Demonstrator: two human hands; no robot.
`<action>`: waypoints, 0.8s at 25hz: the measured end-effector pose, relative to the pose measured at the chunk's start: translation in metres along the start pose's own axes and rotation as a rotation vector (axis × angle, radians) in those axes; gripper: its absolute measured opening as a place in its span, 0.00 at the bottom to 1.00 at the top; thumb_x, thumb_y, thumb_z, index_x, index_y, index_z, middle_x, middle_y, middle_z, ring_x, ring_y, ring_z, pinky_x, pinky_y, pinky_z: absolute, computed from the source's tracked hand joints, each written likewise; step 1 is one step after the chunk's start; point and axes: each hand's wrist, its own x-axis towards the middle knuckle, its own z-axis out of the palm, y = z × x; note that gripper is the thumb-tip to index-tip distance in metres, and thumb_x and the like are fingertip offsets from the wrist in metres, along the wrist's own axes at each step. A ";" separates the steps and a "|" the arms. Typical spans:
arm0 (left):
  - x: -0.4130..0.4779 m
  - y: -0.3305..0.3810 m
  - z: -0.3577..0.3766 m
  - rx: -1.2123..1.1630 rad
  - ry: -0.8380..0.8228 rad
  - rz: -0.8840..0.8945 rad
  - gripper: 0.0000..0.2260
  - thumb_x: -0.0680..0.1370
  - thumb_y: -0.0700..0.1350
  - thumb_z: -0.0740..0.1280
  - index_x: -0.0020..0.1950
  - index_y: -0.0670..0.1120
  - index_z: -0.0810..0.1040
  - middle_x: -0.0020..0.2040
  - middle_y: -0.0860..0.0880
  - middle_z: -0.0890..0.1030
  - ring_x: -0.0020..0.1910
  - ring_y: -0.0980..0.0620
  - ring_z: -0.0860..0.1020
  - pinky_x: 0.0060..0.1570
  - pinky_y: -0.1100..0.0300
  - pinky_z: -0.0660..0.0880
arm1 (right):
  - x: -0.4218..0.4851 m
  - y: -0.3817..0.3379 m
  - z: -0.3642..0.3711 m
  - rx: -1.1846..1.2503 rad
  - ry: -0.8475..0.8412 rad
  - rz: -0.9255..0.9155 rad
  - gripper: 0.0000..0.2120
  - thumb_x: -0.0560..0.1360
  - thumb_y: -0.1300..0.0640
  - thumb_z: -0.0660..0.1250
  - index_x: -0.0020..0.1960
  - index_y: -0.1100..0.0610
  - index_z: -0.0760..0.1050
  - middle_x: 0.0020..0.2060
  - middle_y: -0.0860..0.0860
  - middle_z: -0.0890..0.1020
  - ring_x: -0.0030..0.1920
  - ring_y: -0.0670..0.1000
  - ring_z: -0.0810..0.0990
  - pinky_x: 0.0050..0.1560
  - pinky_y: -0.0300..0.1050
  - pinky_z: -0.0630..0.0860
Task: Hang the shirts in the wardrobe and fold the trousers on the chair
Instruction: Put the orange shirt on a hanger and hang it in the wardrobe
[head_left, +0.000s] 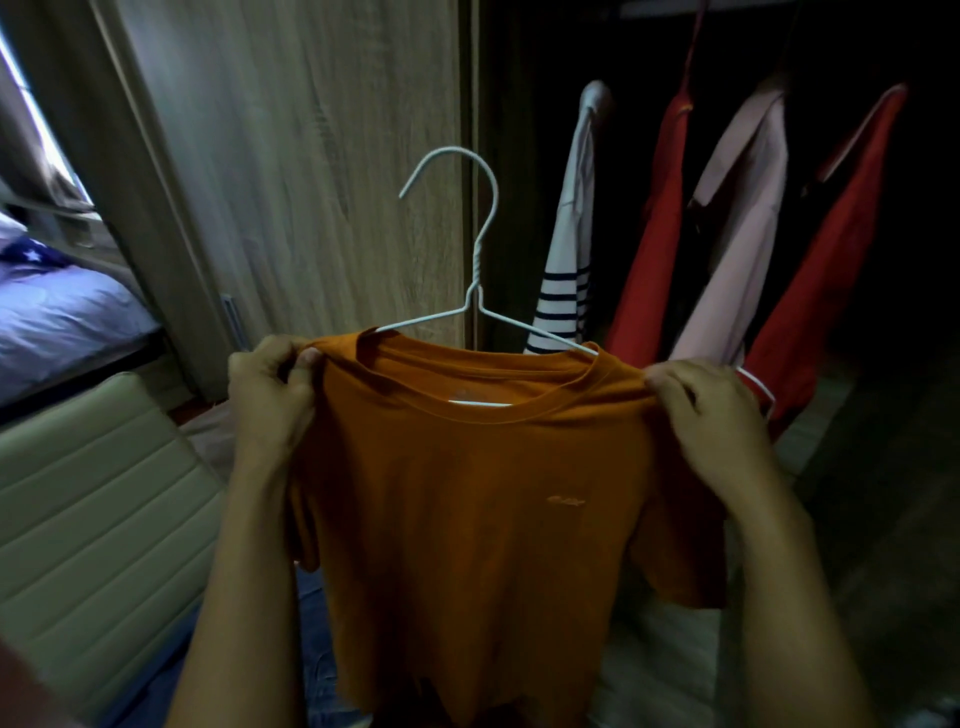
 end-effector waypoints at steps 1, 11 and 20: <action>0.000 -0.002 0.002 -0.005 -0.020 0.006 0.08 0.76 0.40 0.63 0.45 0.37 0.80 0.38 0.37 0.80 0.40 0.44 0.76 0.39 0.63 0.66 | 0.003 -0.006 -0.002 -0.008 -0.072 -0.005 0.13 0.73 0.41 0.56 0.46 0.43 0.77 0.46 0.45 0.82 0.51 0.51 0.78 0.57 0.57 0.72; -0.036 0.014 0.059 -0.184 -0.359 0.103 0.07 0.73 0.40 0.62 0.37 0.44 0.77 0.28 0.57 0.73 0.29 0.64 0.70 0.33 0.73 0.63 | -0.041 0.010 -0.044 0.490 -0.866 0.264 0.11 0.77 0.66 0.62 0.56 0.56 0.78 0.42 0.48 0.83 0.43 0.43 0.80 0.46 0.36 0.75; -0.117 0.035 0.166 -0.306 -1.004 -0.063 0.13 0.72 0.43 0.73 0.55 0.48 0.79 0.51 0.48 0.82 0.51 0.55 0.79 0.55 0.60 0.74 | -0.124 0.055 -0.090 0.457 -0.722 0.608 0.09 0.77 0.67 0.62 0.54 0.59 0.77 0.47 0.58 0.82 0.48 0.50 0.79 0.53 0.43 0.75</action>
